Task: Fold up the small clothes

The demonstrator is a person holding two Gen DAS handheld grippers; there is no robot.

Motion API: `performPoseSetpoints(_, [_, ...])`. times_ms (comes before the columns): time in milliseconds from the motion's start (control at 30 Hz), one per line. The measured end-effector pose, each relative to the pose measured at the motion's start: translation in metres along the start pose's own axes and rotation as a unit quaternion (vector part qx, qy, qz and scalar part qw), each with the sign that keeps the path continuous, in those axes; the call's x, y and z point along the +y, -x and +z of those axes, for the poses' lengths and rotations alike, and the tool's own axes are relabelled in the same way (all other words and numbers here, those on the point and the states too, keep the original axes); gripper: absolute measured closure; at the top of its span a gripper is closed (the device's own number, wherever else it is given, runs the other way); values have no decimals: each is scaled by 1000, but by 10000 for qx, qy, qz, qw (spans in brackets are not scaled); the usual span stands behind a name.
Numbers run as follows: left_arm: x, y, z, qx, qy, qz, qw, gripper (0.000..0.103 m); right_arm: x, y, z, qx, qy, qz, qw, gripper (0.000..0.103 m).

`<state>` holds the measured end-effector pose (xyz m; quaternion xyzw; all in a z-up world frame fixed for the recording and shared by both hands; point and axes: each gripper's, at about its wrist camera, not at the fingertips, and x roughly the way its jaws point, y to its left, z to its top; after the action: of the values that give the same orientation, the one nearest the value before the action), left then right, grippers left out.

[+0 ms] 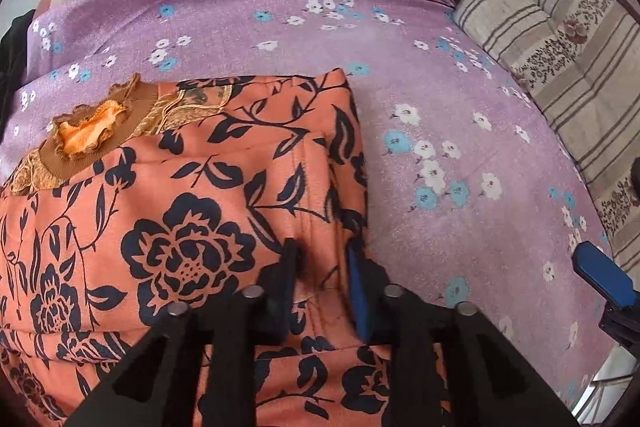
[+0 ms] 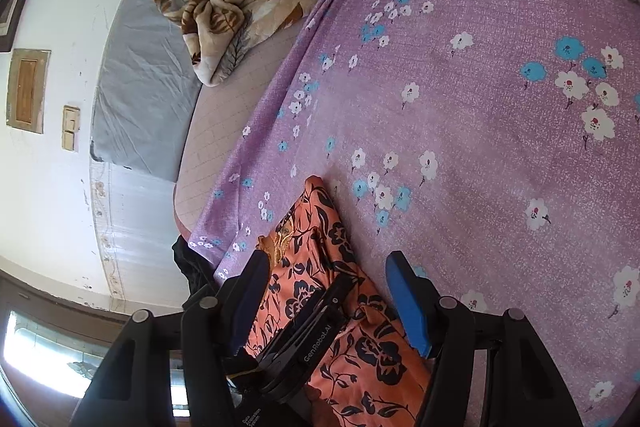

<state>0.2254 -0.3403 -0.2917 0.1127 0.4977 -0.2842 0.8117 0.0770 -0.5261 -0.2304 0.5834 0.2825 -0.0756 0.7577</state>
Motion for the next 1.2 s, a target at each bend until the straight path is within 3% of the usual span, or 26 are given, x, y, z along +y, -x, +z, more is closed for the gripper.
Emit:
performPoseSetpoints(167, [5, 16, 6, -148, 139, -200, 9996, 87, 1, -2, -1, -8, 72, -98, 9999, 39])
performPoseSetpoints(300, [21, 17, 6, 107, 508, -676, 9964, 86, 0, -2, -2, -14, 61, -139, 9999, 39])
performPoseSetpoints(500, [29, 14, -1, 120, 764, -826, 9936, 84, 3, -4, -7, 14, 154, -203, 9997, 39])
performPoseSetpoints(567, [27, 14, -2, 196, 841, -844, 9927, 68, 3, -6, -8, 47, 151, -206, 9997, 39])
performPoseSetpoints(600, [26, 15, -3, 202, 838, -830, 9928, 52, 3, -6, -8, 51, 140, -209, 9997, 39])
performPoseSetpoints(700, [22, 16, -5, 72, 650, -644, 9958, 50, 4, -7, -7, 37, 142, -248, 9996, 39])
performPoseSetpoints(833, [23, 15, -12, 199, 590, -644, 9960, 51, 6, -10, -9, 95, 191, -273, 9994, 39])
performPoseSetpoints(867, [22, 16, -14, 150, 529, -604, 9967, 52, 7, -11, -9, 106, 206, -285, 9993, 39])
performPoseSetpoints(900, [21, 17, -15, 109, 448, -576, 9973, 62, 7, -11, -9, 107, 219, -305, 9992, 39])
performPoseSetpoints(933, [19, 16, -15, 115, 380, -593, 9975, 79, 7, -12, -8, 107, 218, -319, 9992, 39])
performPoseSetpoints(967, [16, 14, -14, 157, 332, -631, 9973, 86, 7, -12, -8, 113, 205, -324, 9992, 39])
performPoseSetpoints(1033, [11, 16, -12, 156, 234, -515, 9983, 93, 6, -13, -9, 127, 186, -332, 9992, 39])
performPoseSetpoints(1200, [18, 48, -7, -189, 138, -644, 9976, 94, 8, -12, -8, 85, 289, -410, 9987, 39])
